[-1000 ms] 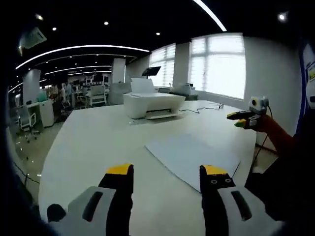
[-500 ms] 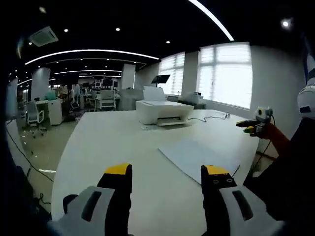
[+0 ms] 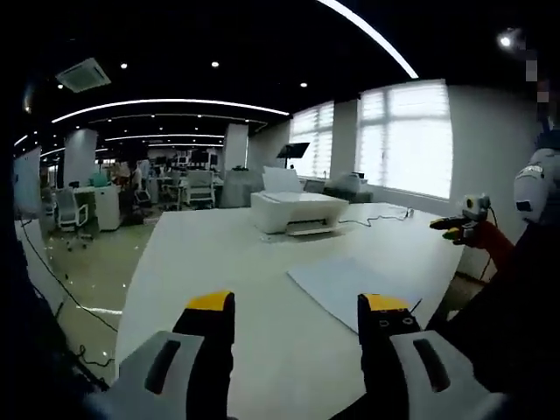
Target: Organize the stack of printing papers by aligning and flattening the scattered papers on the table
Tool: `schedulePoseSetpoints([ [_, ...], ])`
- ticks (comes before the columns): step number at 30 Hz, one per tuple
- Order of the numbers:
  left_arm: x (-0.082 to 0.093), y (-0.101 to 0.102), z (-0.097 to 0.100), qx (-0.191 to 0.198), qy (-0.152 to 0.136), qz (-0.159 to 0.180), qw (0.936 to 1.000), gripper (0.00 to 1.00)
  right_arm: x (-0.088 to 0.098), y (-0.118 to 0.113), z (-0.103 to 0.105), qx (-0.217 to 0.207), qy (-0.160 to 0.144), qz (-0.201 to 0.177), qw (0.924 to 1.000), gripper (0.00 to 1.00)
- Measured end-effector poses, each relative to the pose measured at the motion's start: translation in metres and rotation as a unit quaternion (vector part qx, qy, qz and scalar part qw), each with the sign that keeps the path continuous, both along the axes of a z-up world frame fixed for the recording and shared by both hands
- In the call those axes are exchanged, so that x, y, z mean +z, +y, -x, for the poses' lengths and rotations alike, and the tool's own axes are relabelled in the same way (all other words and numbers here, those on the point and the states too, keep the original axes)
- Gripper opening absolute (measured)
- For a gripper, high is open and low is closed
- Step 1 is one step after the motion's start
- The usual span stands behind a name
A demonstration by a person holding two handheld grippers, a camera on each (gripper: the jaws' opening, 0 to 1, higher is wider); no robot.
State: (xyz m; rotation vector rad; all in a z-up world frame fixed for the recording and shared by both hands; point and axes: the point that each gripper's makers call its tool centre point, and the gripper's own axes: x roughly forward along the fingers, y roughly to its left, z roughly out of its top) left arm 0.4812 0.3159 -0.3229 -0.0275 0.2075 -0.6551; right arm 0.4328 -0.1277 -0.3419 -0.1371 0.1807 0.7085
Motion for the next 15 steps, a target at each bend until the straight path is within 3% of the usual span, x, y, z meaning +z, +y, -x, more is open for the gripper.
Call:
schedulePoseSetpoints([
  [8,0.002,0.022,0.020,0.018,0.005,-0.001,0.9998,0.63,0.004,-0.006,0.024,-0.008,0.000,-0.010,0.9999,0.39],
  [12,0.002,0.023,0.026,0.017,0.008,0.016,0.9997,0.64,0.004,-0.002,0.030,-0.002,0.014,-0.015,0.9998,0.40],
  [15,0.009,0.025,0.027,0.021,0.000,0.020,0.9996,0.65,0.009,0.004,0.031,0.012,0.008,-0.001,0.9999,0.42],
])
